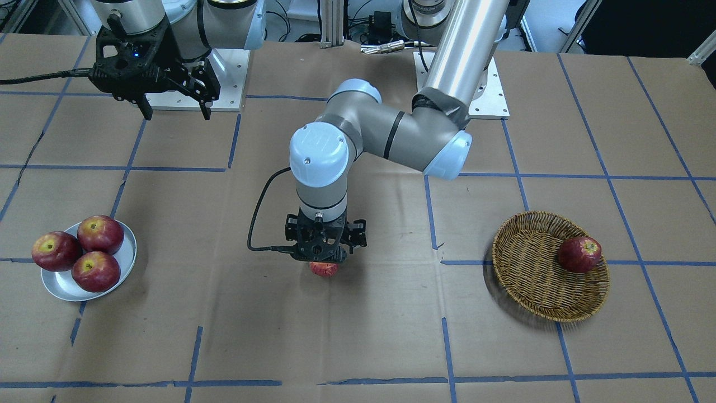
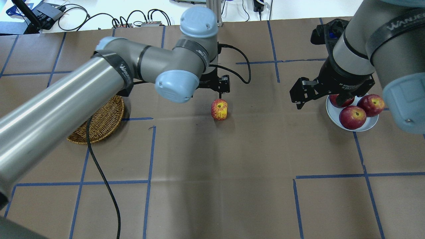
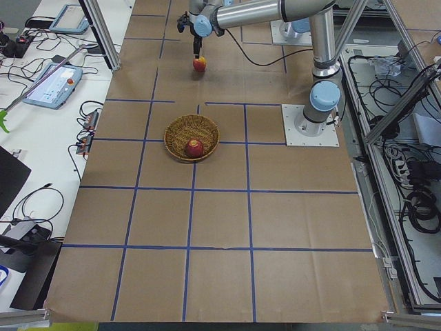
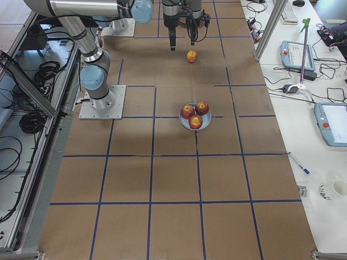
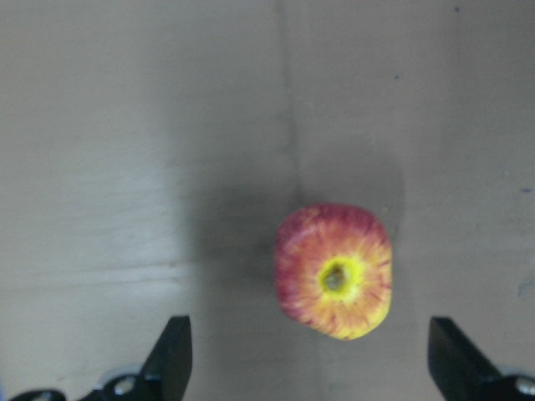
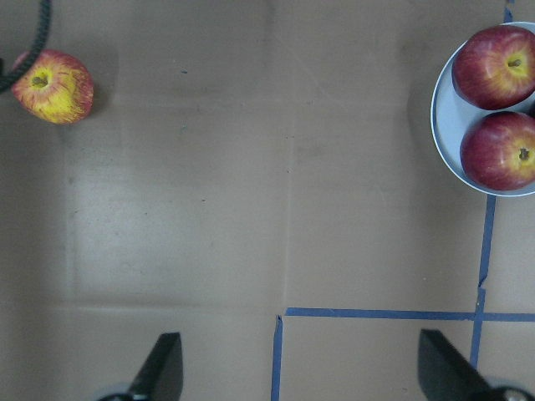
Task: Transfer apple from basket to plate
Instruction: 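Release the apple on the table and raise the left gripper back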
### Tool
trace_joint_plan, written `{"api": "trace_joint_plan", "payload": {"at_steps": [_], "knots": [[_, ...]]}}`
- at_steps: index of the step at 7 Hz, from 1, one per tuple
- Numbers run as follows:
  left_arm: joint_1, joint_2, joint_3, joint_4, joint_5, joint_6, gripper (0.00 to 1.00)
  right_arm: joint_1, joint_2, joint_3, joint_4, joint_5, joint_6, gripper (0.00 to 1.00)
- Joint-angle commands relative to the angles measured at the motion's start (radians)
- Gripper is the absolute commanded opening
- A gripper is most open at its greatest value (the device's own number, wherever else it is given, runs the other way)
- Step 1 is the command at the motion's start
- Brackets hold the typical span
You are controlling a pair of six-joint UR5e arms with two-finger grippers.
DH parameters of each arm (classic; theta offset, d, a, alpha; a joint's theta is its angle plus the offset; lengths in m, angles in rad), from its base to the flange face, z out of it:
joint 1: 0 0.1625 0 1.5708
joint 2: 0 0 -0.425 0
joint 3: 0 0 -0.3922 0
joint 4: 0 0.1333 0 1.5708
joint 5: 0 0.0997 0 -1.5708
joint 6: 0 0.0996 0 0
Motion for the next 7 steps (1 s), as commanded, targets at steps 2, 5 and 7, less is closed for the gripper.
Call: {"api": "trace_joint_plan", "payload": {"at_steps": [2,5,7], "knots": [[0.14,0.261,-0.05,-0.251,-0.002,0.235,0.99,0.0,0.0,0.0,0.0,-0.001,0.002,1.0],[0.187,0.393,-0.085,-0.277,0.001,0.252,0.99,0.02,0.038,-0.008,-0.079,0.001,0.142,1.0],[0.261,0.413,-0.085,-0.278,-0.002,0.252,0.99,0.159,0.17,-0.029,-0.23,-0.013,0.193,1.0]]}}
